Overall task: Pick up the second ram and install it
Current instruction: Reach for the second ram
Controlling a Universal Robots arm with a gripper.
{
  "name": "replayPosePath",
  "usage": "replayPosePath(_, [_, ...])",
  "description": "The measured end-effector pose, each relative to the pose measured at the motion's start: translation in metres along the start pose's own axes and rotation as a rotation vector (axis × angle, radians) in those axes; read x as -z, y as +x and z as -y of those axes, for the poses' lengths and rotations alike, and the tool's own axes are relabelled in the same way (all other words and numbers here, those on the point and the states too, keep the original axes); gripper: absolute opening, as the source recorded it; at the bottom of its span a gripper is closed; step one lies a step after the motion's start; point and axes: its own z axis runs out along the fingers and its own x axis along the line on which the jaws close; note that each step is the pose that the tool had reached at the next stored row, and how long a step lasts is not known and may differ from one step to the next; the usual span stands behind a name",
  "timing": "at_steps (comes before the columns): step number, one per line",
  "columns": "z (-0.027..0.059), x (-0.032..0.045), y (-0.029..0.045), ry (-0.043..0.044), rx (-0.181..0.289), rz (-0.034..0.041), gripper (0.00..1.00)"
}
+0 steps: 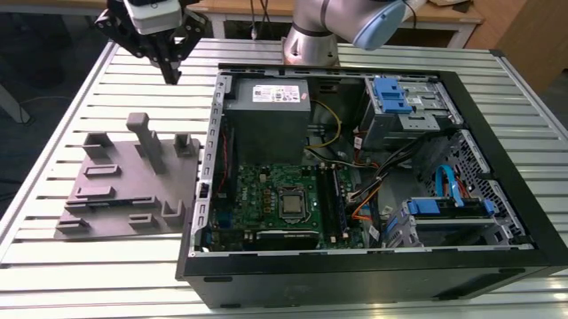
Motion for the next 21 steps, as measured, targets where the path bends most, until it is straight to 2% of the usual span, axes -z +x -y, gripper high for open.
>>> replayPosePath(15, [0.0036, -0.0052, 0.0234, 0.0001, 0.000, 0.0000, 0.11])
replayPosePath(21, [0.0116, -0.0072, 0.0369, 0.0000, 0.000, 0.0000, 0.11])
